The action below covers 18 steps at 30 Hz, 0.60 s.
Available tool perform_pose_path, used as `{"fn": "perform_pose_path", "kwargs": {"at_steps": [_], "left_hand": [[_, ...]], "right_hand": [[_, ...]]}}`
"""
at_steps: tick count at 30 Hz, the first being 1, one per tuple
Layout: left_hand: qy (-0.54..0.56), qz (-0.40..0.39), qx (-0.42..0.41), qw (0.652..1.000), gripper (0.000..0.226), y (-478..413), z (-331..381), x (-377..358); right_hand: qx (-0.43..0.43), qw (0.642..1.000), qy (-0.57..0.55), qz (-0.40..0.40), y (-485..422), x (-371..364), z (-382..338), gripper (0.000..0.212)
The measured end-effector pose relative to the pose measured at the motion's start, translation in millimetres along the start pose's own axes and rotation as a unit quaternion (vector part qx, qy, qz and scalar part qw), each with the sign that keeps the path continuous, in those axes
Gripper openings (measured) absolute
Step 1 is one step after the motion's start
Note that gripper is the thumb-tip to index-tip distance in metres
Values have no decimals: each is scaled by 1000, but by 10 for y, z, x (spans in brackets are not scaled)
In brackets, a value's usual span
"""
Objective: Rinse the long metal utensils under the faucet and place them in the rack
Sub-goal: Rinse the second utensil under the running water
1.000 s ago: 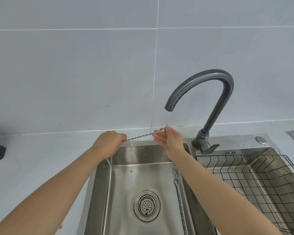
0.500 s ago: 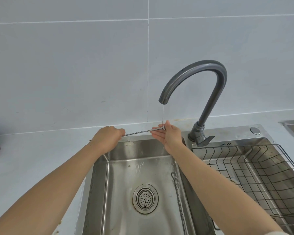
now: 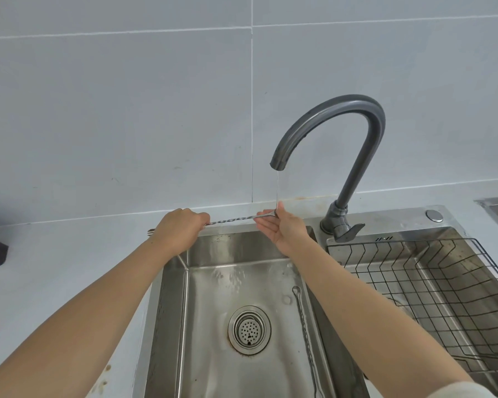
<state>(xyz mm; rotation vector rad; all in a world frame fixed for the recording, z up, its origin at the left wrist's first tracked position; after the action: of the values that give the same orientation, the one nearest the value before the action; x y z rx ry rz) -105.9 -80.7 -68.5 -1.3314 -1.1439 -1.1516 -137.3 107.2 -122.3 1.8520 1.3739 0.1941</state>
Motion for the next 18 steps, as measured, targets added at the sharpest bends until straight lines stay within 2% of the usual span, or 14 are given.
{"fn": "perform_pose_path", "kwargs": {"at_steps": [4, 8, 11, 13, 14, 18], "left_hand": [[5, -4, 10, 1000, 26, 33, -33, 13], [19, -10, 17, 1000, 26, 69, -53, 49], [18, -7, 17, 1000, 26, 89, -49, 81], [17, -2, 14, 1000, 26, 91, -30, 100], [18, -1, 11, 1000, 26, 87, -10, 110], [24, -2, -1, 1000, 26, 69, 97, 134]], "right_hand": [[5, 1000, 16, 3, 27, -27, 7, 36], [35, 996, -79, -35, 39, -78, -54, 10], [40, 992, -114, -43, 63, -89, -66, 16], [33, 992, -117, -38, 83, -94, -58, 12], [27, 993, -113, -33, 98, -103, -47, 14], [-8, 997, -73, -24, 133, -152, 1, 45]]}}
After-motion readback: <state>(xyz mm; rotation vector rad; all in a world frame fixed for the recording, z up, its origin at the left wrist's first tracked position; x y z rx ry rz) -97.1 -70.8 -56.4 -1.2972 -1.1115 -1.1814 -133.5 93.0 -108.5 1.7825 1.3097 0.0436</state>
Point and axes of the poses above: each hand's wrist, its own y-axis away from the middle knuckle, its own x-axis out of the back of the hand, z = x × y, the point moved 5 cm from there along -y, towards the middle knuckle, and after that the axes turned 15 degrees about z, right-handed, at the moved point
